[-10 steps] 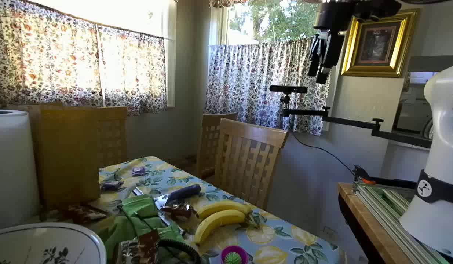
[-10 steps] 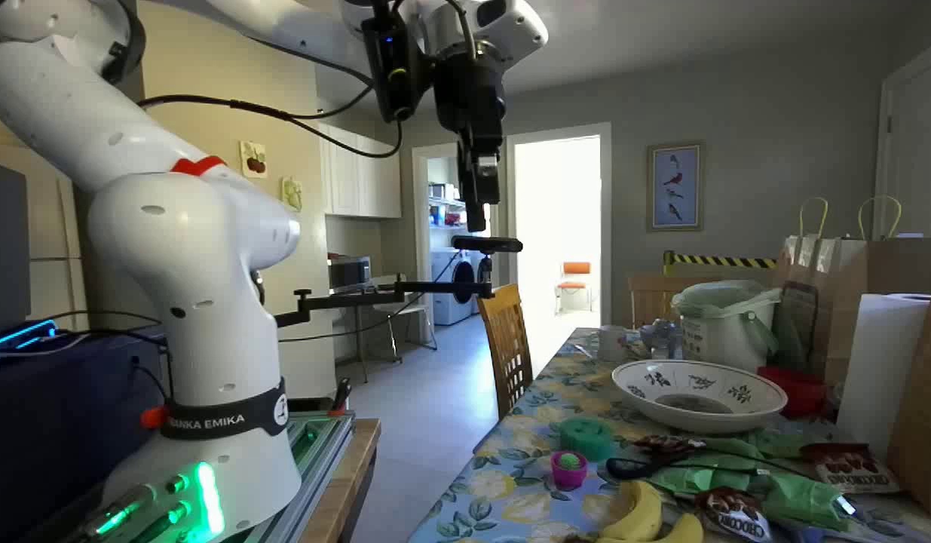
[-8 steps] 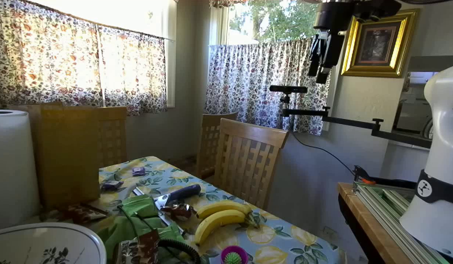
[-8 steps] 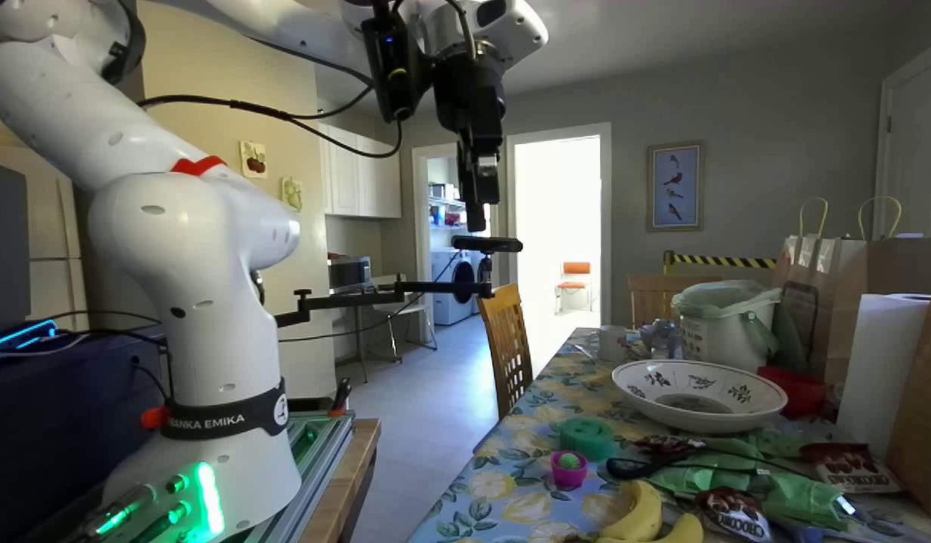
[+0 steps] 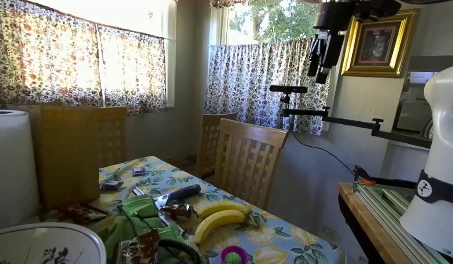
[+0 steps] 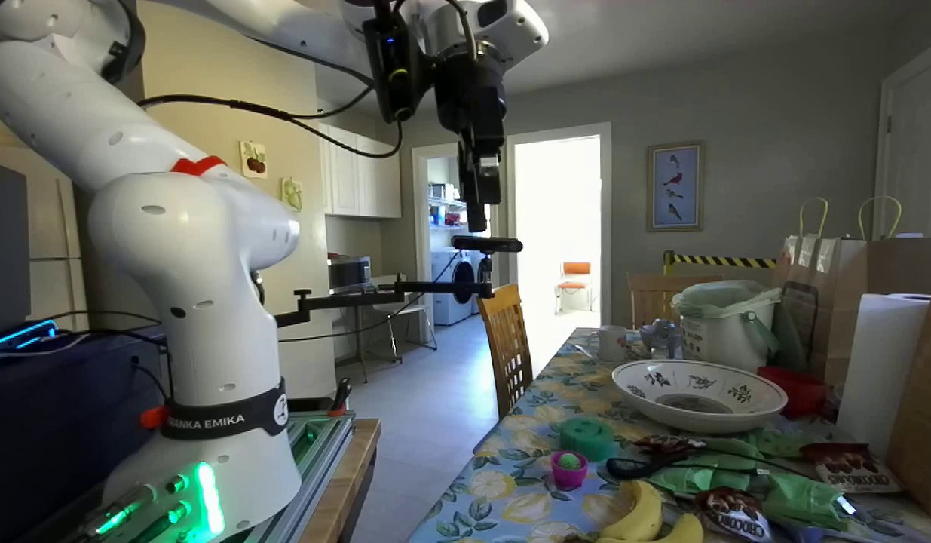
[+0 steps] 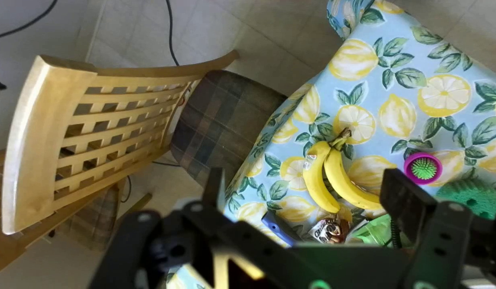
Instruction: Move the cable to the right
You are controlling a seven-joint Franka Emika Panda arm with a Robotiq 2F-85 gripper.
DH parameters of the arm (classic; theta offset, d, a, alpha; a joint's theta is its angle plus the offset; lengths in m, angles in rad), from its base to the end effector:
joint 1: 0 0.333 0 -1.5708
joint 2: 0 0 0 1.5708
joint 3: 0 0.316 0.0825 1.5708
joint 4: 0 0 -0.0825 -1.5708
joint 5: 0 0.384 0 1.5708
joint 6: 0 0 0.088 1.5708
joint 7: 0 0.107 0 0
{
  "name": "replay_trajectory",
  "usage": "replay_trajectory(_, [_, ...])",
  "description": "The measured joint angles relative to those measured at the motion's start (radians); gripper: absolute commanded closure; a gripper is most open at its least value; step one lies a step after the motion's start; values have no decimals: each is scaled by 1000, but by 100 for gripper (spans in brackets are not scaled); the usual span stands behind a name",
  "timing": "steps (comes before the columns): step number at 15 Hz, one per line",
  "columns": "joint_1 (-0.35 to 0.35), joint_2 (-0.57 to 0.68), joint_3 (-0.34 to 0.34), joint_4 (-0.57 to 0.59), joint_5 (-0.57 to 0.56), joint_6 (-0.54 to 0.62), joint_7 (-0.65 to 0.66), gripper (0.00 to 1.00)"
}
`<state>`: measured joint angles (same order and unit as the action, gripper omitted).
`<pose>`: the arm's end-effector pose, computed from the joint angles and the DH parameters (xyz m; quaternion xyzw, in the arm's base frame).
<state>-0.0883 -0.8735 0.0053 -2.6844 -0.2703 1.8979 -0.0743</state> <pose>0.2983 -0.0443 0.4917 0.9899 0.0325 0.0324 0.1344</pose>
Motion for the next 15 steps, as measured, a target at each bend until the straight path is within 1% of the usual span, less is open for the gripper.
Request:
replay_trajectory(3, [33,54,0,-4,0,83,-2,0])
replay_trajectory(8, [96,256,2,-2,7,335,-2,0])
replay_trajectory(11, [107,380,2,3,8,479,-2,0])
replay_trajectory(13, [108,455,1,14,17,555,-2,0])
replay_trajectory(15, [117,527,-8,29,59,640,-17,0])
